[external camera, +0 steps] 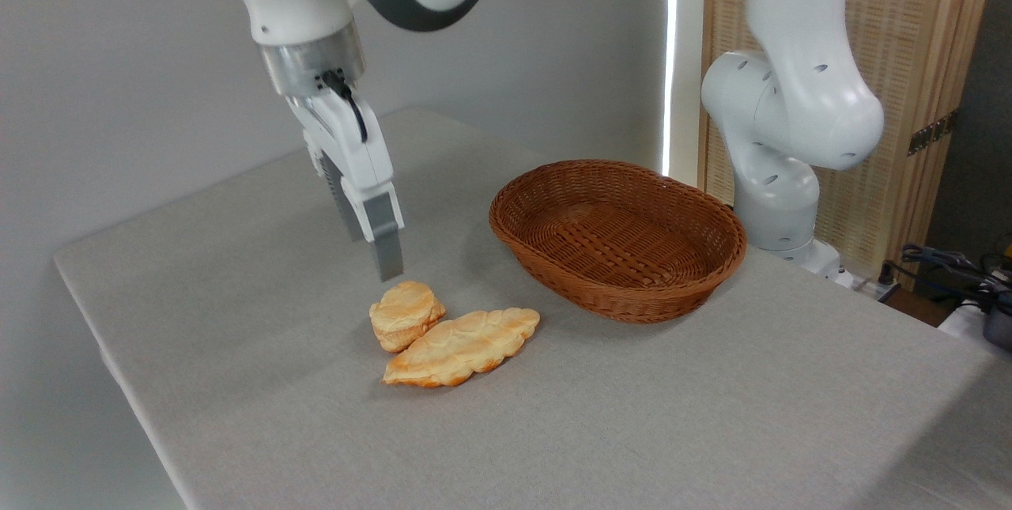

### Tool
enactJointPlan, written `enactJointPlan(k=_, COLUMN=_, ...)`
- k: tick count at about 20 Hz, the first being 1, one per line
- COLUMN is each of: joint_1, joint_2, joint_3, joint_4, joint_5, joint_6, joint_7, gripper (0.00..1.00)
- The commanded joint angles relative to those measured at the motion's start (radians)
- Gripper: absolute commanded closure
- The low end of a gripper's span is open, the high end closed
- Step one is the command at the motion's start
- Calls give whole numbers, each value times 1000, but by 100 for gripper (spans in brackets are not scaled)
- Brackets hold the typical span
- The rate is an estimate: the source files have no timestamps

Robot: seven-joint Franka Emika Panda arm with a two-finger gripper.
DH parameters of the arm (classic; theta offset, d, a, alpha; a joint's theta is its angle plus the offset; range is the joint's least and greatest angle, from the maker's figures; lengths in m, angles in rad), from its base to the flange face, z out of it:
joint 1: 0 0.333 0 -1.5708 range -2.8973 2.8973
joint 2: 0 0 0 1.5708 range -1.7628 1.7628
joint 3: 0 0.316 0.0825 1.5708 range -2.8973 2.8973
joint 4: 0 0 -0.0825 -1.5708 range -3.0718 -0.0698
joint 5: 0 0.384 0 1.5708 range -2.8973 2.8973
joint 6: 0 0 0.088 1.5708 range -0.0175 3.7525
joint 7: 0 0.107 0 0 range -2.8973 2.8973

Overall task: Put bread into the basket
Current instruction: 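Lower the gripper onto the small round roll and close on it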

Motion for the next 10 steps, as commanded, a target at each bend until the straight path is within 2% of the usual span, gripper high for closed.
enactJointPlan(k=1, joint_1=2, joint_2=-1, joint_3=-15, joint_4=-70, joint_5=11, joint_6=50, joint_7=22, gripper=0)
enactJointPlan(k=10, joint_1=4, joint_2=23, joint_3=-15, joint_4=-130, joint_5=11, joint_6=126, joint_7=22, gripper=0)
